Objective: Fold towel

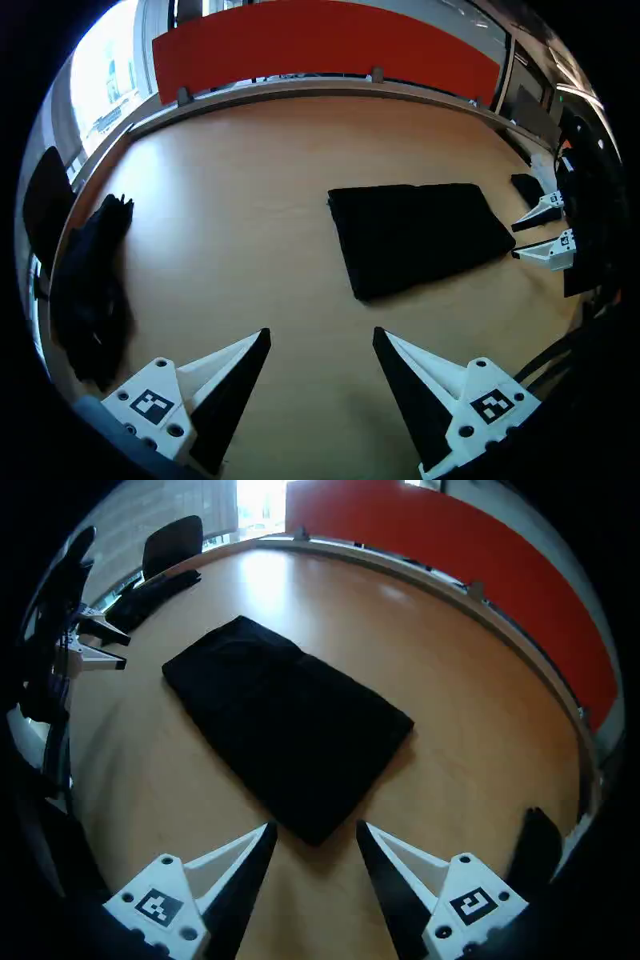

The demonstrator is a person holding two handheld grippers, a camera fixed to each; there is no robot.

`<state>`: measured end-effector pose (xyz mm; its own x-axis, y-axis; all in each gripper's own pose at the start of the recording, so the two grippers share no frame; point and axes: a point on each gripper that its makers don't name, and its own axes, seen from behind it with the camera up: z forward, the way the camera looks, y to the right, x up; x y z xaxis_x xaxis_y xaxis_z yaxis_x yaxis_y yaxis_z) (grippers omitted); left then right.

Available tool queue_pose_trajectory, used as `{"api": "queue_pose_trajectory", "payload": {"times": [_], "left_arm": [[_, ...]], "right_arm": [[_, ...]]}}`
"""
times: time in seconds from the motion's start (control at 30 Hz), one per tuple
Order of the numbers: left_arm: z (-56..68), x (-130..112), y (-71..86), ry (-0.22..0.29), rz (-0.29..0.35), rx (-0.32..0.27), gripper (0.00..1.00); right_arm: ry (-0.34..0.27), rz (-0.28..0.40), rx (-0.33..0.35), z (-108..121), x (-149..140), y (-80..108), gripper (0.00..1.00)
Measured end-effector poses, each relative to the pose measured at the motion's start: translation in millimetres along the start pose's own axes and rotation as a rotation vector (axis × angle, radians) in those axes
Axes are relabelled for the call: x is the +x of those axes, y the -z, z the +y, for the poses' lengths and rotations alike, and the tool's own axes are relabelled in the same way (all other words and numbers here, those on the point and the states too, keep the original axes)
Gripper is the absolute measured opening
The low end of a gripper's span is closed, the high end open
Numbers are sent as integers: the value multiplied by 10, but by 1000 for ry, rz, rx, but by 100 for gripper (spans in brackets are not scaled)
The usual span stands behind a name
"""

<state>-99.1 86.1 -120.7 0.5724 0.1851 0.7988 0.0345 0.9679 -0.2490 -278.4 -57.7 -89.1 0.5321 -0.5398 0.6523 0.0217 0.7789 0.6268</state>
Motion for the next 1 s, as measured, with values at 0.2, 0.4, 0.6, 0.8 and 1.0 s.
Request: {"api": "queue_pose_trajectory", "payload": {"times": [0.2,0.4,0.6,0.8,1.0], "left_arm": [[-13,-13,18,2,0,2,95],[-18,-19,21,1,-1,2,95],[-22,-26,18,1,-2,3,95],[-24,-34,17,-2,-5,4,95],[-29,-31,14,-1,-5,5,95]], "right_arm": [[4,-32,24,-25,-81,-4,56],[-5,-34,39,-23,-78,-7,36],[-1,-35,41,-20,-96,-2,21],[6,-30,45,-39,-93,5,4],[4,-12,35,-29,-33,25,5]]}}
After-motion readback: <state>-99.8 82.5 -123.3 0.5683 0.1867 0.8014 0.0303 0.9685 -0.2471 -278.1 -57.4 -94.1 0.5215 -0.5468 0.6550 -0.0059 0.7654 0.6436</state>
